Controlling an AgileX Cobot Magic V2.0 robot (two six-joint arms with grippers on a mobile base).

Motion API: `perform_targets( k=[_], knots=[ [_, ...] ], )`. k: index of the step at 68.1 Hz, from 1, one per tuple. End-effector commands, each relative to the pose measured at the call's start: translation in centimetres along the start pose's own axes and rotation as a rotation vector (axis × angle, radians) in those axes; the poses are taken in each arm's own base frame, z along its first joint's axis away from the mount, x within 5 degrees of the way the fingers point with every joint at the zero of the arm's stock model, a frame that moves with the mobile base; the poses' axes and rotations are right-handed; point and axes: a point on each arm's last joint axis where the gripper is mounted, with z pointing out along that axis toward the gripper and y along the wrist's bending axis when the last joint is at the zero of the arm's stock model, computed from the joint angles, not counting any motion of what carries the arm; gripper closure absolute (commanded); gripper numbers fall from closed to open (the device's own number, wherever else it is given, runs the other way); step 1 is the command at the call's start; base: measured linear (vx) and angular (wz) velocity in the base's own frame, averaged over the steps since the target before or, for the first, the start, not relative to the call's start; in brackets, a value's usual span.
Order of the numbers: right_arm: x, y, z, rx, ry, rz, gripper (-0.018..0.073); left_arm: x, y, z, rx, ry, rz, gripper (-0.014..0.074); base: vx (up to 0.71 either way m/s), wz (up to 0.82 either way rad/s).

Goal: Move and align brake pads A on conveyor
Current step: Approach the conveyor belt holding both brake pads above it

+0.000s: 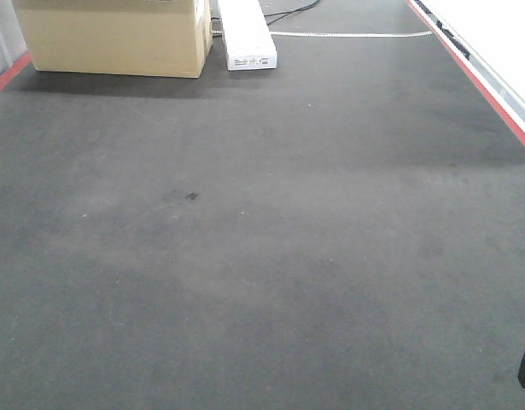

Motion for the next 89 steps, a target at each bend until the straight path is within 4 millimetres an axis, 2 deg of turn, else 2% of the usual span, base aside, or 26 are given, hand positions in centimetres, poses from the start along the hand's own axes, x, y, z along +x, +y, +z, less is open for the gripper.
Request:
perform_targets(
  k=[1,89],
  knots=[
    [-1.82,0.11,-0.42,-0.007,-0.123,-0.01,0.0569,-1.6,-0.28,-0.33,0.024,-0.101,0.007,0.0602,0.06,-0.01],
    [-1.82,0.11,-0.42,-0.007,-0.123,-0.01,0.0569,-1.6,-0.28,-0.33,0.024,-0.101,0.007,0.0602,0.03,-0.01]
  ],
)
